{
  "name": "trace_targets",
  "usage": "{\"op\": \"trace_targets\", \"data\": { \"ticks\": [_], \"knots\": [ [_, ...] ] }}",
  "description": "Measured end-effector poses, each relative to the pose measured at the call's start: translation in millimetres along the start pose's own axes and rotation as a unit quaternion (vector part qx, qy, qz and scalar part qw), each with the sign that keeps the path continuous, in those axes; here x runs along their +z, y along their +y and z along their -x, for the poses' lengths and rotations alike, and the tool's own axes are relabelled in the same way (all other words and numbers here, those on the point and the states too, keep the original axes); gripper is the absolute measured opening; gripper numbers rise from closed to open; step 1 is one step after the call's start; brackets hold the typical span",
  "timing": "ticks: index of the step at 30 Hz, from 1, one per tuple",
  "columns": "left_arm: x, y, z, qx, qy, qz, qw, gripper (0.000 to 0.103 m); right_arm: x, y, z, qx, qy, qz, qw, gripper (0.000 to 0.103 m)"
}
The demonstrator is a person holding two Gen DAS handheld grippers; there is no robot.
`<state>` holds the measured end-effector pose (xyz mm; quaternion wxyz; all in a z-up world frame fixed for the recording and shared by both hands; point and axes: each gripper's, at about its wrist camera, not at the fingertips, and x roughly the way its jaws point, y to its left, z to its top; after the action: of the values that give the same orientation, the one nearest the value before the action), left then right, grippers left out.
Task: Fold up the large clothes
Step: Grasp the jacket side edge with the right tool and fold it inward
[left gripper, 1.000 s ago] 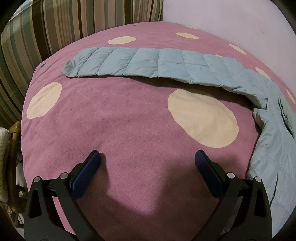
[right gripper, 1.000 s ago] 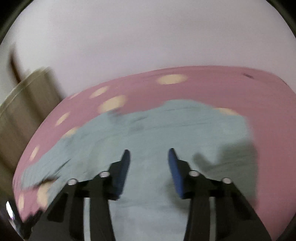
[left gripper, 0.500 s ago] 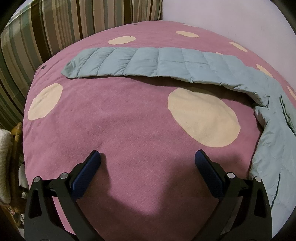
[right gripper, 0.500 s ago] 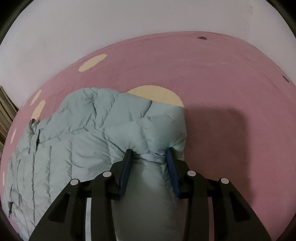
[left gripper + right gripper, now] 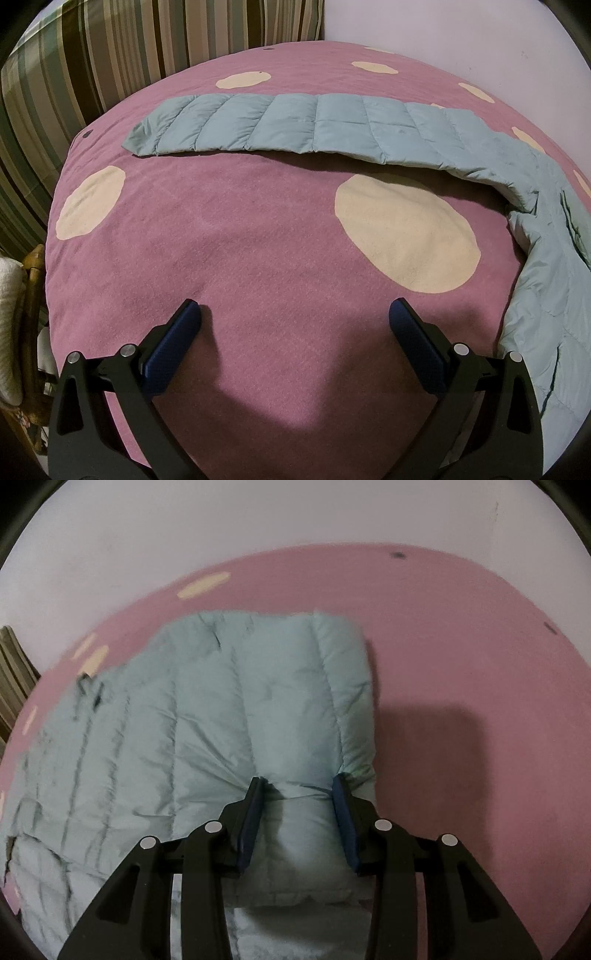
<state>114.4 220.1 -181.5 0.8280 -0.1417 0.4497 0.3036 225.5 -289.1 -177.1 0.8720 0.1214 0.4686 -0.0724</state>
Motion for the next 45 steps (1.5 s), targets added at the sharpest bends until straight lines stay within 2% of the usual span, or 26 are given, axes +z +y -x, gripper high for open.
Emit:
{"op": "trace_targets", "data": {
  "ticks": [3,5,6,7,9,13,19,23,28,30,33,37,40,42,43,45],
  "knots": [
    [0,0,0,-0.001,-0.001,0.001,1.0,0.101,4,9,14,-0.014,-0.012,0.007,1.0,0.04],
    [0,0,0,-0.001,0.0,0.001,1.0,0.101,2,18,34,-0.003,-0.028,0.006,1.0,0.04],
    [1,-1,-1,0.0,0.0,0.0,1.0,0.101,0,22,41,0.001,-0.035,0.008,0.999,0.046],
    [0,0,-1,0.0,0.0,0.0,1.0,0.101,-2,28,48,0.005,-0.043,0.012,0.999,0.058],
    [0,1,-1,-0.002,-0.001,0.001,1.0,0.101,-9,43,60,0.014,-0.058,0.025,0.998,0.068],
    [1,-1,-1,-0.003,-0.001,0.002,1.0,0.101,-16,72,49,0.005,-0.055,0.063,0.996,0.068],
    [1,-2,0,-0.003,0.0,0.003,1.0,0.101,-26,72,15,-0.009,-0.023,0.054,0.998,0.069],
    [1,-2,1,-0.006,-0.001,0.005,1.0,0.101,-27,71,6,-0.009,-0.022,0.053,0.998,0.071],
    [1,2,2,-0.026,0.004,0.0,0.9997,0.101,-29,70,7,-0.005,-0.026,0.053,0.998,0.073],
    [6,8,3,-0.052,0.01,-0.005,0.9986,0.101,-30,70,9,-0.002,-0.027,0.052,0.998,0.074],
    [19,31,5,-0.1,0.0,0.026,0.9946,0.101,-32,70,9,-0.003,-0.029,0.054,0.998,0.075],
    [47,76,-2,-0.119,-0.033,0.077,0.9893,0.1,-33,71,10,-0.004,-0.03,0.056,0.998,0.076],
    [66,107,-20,-0.121,-0.039,0.114,0.9854,0.079,-32,71,9,-0.004,-0.031,0.057,0.998,0.076],
    [77,133,-43,-0.16,-0.025,0.165,0.973,0.078,-32,71,9,-0.003,-0.032,0.058,0.998,0.076],
    [83,145,-51,-0.191,-0.029,0.193,0.962,0.078,-32,71,9,-0.004,-0.032,0.058,0.998,0.076],
    [94,154,-57,-0.21,-0.036,0.211,0.954,0.079,-32,71,8,-0.004,-0.032,0.059,0.998,0.076]
  ]
}}
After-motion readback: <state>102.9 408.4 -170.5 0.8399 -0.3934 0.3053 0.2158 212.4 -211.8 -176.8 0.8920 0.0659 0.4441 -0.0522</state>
